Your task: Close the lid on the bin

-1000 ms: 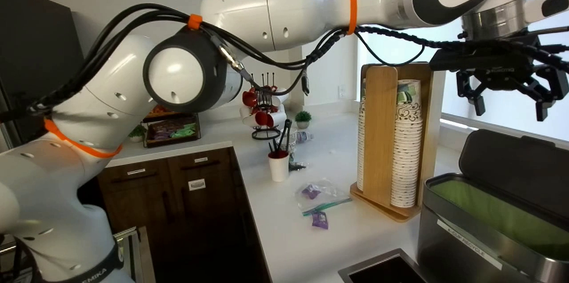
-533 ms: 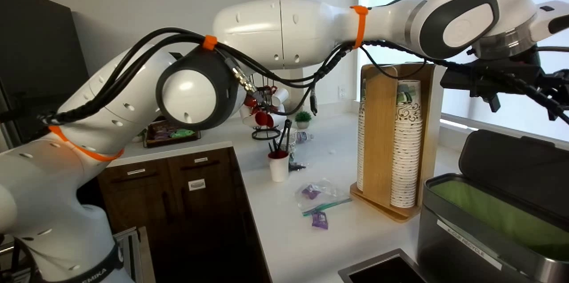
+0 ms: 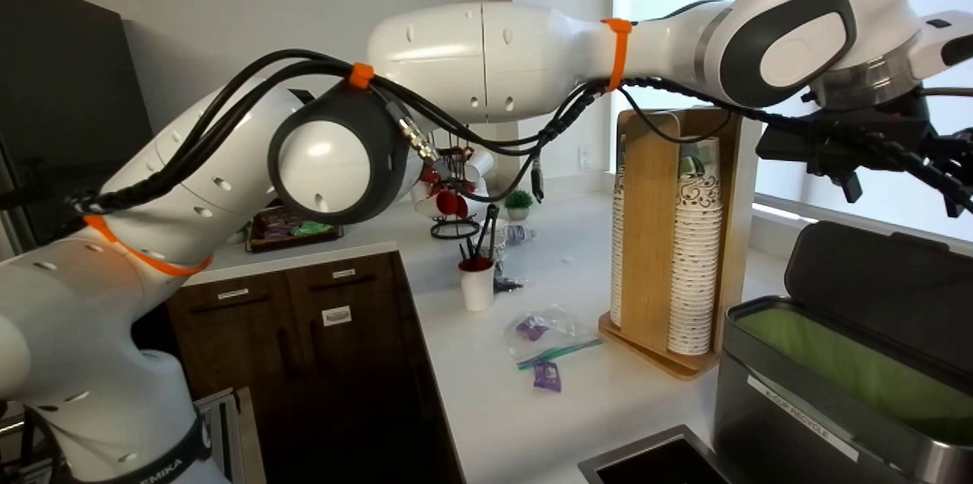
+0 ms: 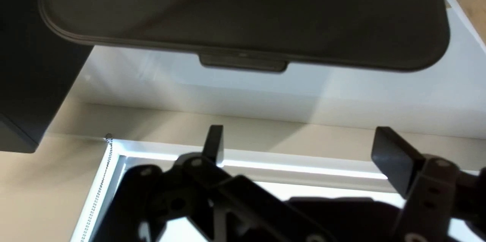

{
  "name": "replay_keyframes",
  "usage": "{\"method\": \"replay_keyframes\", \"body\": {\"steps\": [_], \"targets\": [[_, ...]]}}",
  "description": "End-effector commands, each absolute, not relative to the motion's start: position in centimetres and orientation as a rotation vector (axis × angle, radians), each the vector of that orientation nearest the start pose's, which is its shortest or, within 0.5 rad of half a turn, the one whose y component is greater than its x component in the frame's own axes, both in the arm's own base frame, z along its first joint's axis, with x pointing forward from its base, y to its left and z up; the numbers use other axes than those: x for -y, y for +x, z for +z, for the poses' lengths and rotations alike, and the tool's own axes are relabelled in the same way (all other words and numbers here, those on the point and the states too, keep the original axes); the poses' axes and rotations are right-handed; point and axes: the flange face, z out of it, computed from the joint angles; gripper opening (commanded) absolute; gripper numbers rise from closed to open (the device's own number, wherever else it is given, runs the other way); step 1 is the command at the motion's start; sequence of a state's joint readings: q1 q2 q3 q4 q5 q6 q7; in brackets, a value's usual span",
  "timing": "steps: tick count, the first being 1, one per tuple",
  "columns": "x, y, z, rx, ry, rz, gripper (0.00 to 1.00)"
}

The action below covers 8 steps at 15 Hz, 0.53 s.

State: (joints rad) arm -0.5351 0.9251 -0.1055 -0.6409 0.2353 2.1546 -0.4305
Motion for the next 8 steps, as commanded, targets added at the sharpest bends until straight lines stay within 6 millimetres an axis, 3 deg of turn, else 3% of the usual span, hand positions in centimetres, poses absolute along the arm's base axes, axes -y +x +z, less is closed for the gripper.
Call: {"method": "replay_keyframes", "body": {"steps": [1, 8], "targets": [[44.3, 69.1, 49.0, -0.392, -3.179, -0.898, 1.00], [44.5, 68.3, 47.7, -0.461, -3.246, -0.687, 1.00]]}}
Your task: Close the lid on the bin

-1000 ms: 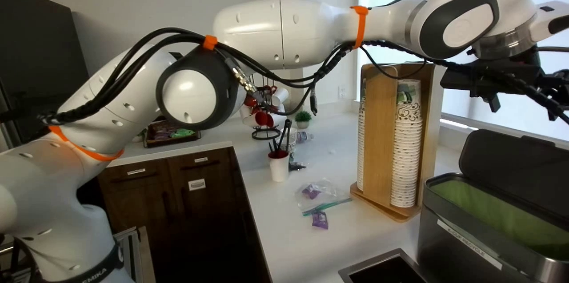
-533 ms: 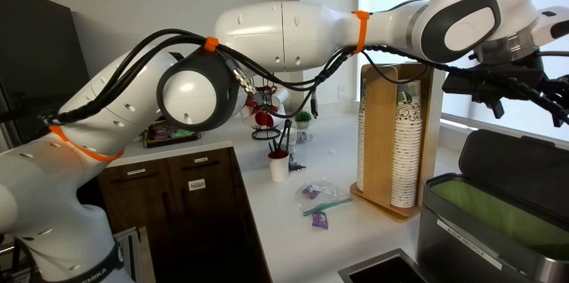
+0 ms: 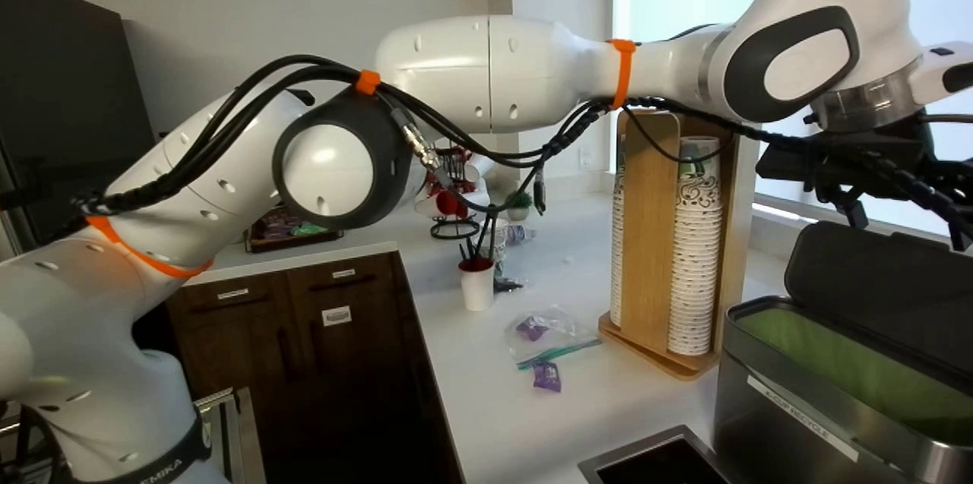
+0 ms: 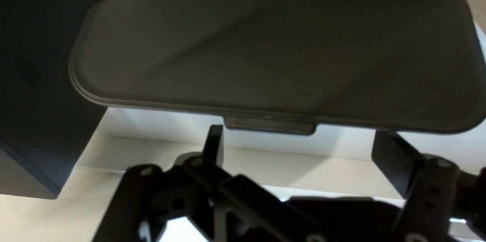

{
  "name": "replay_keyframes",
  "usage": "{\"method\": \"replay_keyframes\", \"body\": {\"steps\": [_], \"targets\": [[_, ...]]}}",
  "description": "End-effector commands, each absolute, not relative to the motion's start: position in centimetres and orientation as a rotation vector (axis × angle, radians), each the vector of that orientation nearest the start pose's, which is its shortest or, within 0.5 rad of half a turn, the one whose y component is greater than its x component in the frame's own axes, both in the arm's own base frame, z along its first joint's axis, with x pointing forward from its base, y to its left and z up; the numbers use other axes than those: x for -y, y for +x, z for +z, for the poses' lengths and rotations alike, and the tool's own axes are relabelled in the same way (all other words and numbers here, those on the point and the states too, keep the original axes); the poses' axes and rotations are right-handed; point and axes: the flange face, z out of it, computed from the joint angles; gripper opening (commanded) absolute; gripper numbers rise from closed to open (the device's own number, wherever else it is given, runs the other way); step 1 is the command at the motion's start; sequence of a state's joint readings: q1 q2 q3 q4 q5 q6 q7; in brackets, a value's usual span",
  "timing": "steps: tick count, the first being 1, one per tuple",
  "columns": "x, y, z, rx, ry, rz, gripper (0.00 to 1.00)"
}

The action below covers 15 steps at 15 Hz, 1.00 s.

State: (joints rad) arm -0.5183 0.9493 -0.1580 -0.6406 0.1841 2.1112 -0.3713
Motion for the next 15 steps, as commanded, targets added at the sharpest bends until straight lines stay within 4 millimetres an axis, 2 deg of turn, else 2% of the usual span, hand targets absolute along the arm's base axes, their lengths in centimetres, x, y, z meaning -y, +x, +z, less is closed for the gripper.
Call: {"method": "replay_keyframes", "body": {"steps": [1, 8, 10, 13, 14, 15], "targets": [[44.5, 67.9, 47.7, -0.468, -3.256, -0.638, 1.00], [45.3, 62.3, 50.4, -0.434, -3.330, -0.103, 1.00], [45.4, 61.9, 51.9, -0.428, -3.265, -0.198, 1.00], [45.2, 61.3, 54.1, -0.286, -3.219, -0.296, 1.00], [45.3, 62.2, 53.0, -0.384, -3.261, -0.287, 1.00], [45.3, 62.0, 53.6, -0.351, -3.256, -0.308, 1.00]]}}
